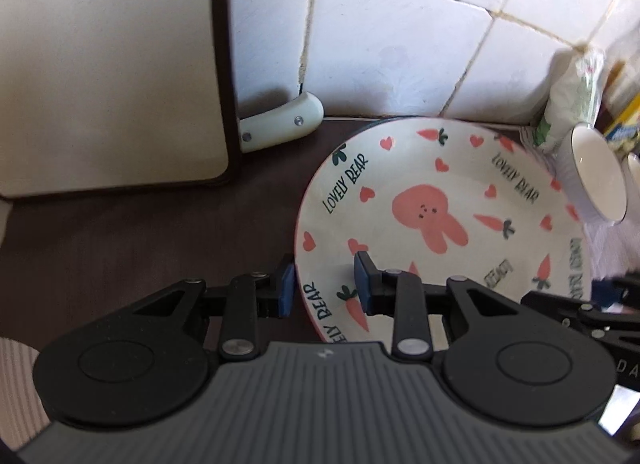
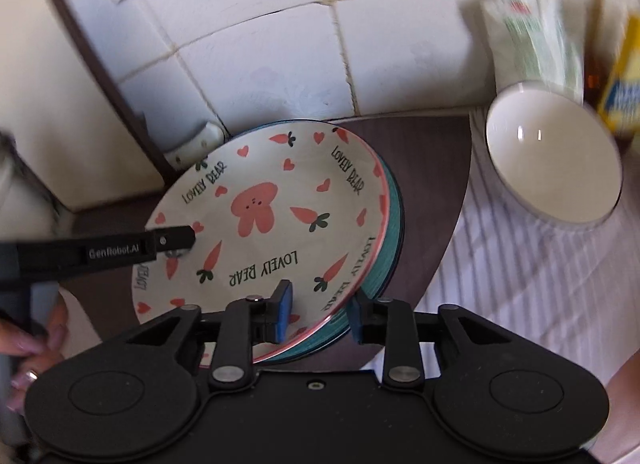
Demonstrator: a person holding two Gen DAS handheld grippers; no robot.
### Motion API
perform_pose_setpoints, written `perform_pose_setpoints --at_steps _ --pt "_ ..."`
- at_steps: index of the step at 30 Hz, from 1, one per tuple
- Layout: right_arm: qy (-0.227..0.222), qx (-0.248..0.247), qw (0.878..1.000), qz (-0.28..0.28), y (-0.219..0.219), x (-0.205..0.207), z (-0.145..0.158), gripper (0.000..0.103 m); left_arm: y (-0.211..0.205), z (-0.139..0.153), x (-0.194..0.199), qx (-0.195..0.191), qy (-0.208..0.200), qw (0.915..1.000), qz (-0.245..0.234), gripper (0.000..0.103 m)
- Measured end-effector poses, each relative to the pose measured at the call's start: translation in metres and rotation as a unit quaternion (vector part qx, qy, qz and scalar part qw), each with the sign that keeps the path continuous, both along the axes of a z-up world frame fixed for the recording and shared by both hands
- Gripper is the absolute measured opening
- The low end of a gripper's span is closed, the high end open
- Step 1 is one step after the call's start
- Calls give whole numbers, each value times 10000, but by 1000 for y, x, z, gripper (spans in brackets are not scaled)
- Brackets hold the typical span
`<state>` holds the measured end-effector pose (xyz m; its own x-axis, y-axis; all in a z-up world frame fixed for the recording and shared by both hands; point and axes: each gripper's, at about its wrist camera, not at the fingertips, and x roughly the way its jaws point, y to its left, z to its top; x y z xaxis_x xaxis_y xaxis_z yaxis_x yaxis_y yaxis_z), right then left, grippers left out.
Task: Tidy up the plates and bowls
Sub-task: 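Open both grippers and pull them back from the plate stack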
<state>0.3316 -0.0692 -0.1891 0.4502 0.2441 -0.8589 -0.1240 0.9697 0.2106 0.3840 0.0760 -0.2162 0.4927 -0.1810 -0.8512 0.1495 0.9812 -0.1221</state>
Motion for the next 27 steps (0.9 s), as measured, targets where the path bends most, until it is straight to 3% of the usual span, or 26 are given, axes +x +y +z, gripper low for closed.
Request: perform_pose_setpoints --at_steps 11,13,21,27 --pt "3 -441 9990 38 0 -10 3 44 1 9 -7 -20 86 9999 140 29" --pt "-120 -259 9996 -18 -7 -15 6 44 2 12 -10 -137 147 9996 210 29" --pt "-626 -44 9978 199 -31 -41 41 44 -9 45 -35 56 157 9997 168 31" --pt "-888 204 9953 324 -59 -58 84 44 -24 78 -55 37 193 9997 -153 45"
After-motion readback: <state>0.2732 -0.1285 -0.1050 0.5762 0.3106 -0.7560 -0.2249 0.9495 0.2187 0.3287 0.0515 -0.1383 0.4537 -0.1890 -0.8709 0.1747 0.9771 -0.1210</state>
